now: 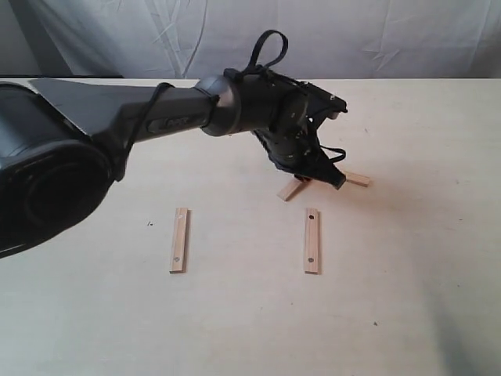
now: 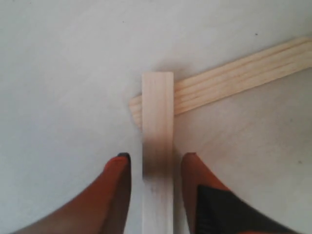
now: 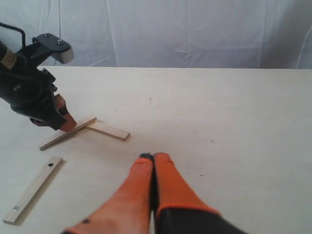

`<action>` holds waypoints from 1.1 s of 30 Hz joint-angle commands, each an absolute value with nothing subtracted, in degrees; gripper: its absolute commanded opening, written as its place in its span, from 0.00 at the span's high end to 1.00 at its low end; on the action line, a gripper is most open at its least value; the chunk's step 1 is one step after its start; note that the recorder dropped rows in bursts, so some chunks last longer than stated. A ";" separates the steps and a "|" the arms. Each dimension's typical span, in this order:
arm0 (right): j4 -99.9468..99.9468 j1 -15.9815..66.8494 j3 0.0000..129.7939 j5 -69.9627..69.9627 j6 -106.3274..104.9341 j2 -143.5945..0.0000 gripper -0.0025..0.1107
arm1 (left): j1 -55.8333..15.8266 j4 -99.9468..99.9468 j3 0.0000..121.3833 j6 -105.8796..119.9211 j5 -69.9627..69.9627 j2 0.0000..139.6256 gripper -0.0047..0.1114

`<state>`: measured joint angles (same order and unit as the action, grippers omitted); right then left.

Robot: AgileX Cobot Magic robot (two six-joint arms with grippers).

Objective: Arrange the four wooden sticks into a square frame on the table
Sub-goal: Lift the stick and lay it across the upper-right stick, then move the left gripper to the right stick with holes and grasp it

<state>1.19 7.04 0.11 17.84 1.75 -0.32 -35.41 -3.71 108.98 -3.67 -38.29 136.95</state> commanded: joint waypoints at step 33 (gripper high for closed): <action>1.21 6.67 0.00 17.43 1.49 0.00 0.98 | -48.57 -5.88 103.14 -32.65 -53.78 131.13 0.38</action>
